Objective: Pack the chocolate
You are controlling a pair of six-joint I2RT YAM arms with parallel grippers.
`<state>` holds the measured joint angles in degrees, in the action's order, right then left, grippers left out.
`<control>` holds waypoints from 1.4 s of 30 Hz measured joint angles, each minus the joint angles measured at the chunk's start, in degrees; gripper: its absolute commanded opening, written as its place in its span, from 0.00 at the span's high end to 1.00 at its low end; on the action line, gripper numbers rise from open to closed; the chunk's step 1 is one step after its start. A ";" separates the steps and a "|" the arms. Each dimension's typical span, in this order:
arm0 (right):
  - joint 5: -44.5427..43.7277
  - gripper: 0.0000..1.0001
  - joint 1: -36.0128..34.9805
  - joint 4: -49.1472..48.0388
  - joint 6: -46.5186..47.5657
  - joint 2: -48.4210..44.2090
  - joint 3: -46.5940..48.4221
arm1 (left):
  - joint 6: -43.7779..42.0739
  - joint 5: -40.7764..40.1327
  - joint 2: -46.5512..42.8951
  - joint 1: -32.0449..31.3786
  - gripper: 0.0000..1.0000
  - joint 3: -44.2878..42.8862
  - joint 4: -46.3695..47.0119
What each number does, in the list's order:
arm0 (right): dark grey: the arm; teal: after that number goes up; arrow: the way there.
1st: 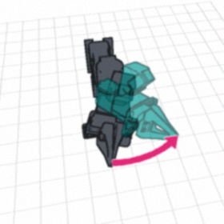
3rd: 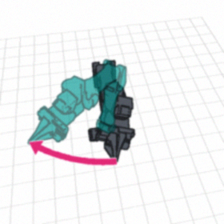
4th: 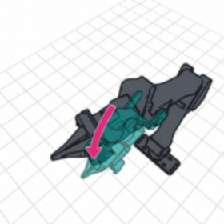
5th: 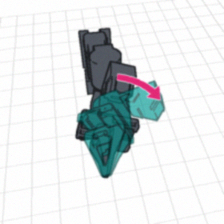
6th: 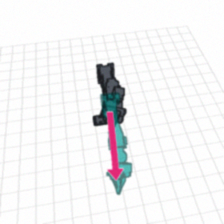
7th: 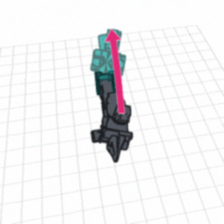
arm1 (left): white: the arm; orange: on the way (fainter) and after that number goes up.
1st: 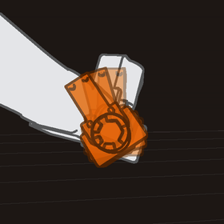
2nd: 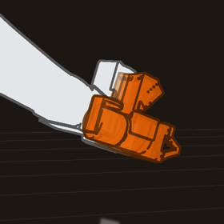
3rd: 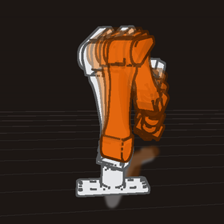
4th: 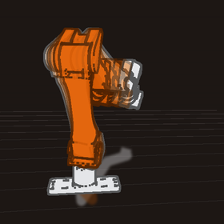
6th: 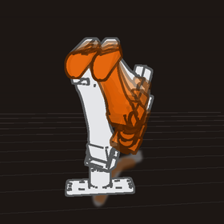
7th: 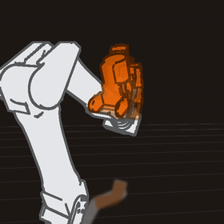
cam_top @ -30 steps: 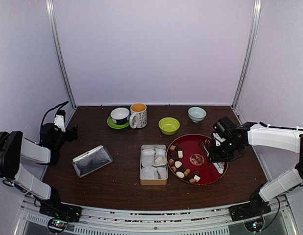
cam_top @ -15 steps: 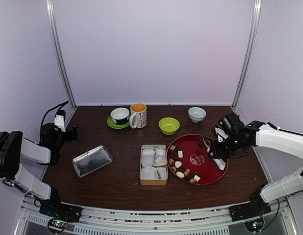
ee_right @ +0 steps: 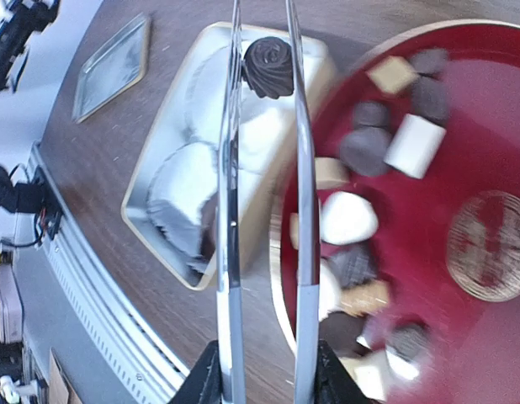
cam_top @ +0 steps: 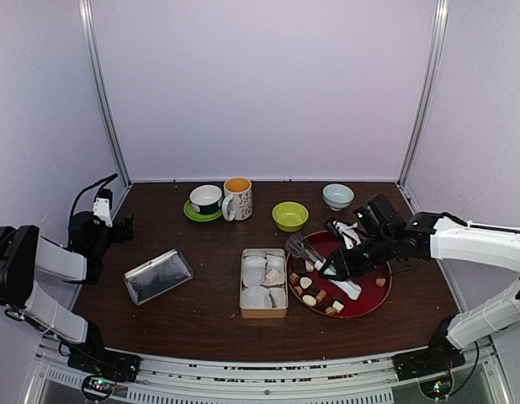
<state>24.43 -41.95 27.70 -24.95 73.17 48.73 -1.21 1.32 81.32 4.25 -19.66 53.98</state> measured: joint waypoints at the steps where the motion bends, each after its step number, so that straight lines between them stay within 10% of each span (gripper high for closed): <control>1: 0.39 0.75 -1.38 -1.11 -0.13 1.38 0.68 | 0.00 0.02 0.00 0.00 0.02 0.00 0.00; 15: 0.83 0.71 -8.35 -6.16 0.66 18.95 11.15 | 0.00 0.02 0.00 0.00 0.02 0.00 0.00; 42: -4.66 0.57 -9.07 -6.03 1.57 22.14 13.94 | 0.00 0.00 0.00 0.00 0.02 0.00 0.00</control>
<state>19.77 -51.03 21.67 -23.38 95.31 62.67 -1.21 1.32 81.32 4.25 -19.66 53.98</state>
